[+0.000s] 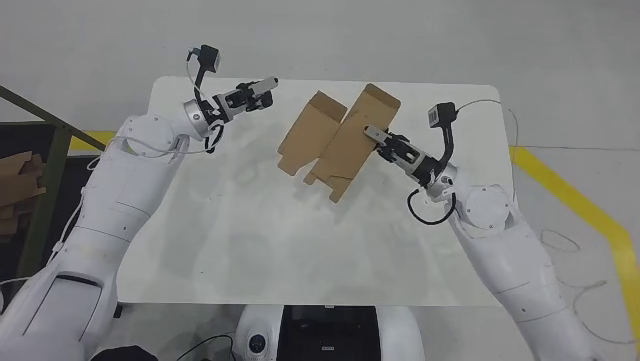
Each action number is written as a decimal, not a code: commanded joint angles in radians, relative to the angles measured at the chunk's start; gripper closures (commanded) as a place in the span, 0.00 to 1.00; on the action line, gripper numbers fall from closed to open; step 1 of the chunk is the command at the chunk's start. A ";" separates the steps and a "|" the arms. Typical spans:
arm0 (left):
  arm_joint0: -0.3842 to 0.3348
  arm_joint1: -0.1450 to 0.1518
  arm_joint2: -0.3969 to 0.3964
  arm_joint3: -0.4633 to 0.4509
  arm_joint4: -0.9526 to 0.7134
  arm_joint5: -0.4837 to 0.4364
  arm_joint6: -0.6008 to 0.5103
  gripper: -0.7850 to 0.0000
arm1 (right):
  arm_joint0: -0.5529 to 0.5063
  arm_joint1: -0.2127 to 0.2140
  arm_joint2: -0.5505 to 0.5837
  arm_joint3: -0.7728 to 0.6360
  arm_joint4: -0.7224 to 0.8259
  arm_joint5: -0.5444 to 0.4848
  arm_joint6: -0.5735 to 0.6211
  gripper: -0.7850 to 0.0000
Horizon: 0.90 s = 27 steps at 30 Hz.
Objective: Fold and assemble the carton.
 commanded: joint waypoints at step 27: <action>0.041 -0.064 0.128 -0.136 -0.022 0.092 0.051 0.00 | -0.113 -0.036 0.016 -0.050 0.043 0.099 -0.361 1.00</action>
